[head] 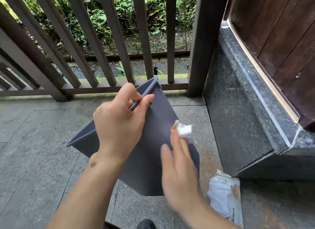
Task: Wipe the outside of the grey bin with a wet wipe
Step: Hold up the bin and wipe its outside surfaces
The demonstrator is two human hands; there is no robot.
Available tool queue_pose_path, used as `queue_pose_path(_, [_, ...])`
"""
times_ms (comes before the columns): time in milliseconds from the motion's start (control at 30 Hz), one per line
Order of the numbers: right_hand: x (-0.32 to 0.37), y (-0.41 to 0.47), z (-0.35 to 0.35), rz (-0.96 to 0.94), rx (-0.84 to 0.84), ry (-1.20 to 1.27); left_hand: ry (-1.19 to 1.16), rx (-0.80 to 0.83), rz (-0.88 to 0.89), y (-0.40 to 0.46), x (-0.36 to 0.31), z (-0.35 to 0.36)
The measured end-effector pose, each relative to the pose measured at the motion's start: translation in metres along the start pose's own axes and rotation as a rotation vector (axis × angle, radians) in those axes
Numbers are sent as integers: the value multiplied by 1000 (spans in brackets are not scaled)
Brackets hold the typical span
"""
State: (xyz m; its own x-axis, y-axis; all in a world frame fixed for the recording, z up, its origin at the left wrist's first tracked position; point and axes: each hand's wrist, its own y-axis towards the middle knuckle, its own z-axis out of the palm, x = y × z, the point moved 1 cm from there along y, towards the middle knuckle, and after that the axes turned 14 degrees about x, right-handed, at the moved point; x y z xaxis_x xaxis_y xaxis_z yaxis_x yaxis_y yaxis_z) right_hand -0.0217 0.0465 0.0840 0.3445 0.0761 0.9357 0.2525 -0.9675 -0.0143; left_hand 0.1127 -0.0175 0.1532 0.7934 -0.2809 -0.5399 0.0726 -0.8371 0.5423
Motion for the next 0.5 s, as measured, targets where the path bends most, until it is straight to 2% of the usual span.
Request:
queue_pose_path(100, [16, -7, 10, -238, 76, -38, -75, 27, 16, -1, -1, 1])
queue_pose_path(267, [11, 6, -4, -329, -10, -233, -158, -22, -21, 0, -2, -1])
queue_pose_path(367, [-13, 20, -24, -97, -80, -223, -177, -72, -83, 2, -2, -3])
queue_pose_path(500, [-53, 40, -56, 407, -98, -75, -187, -136, -105, 8, 5, -13])
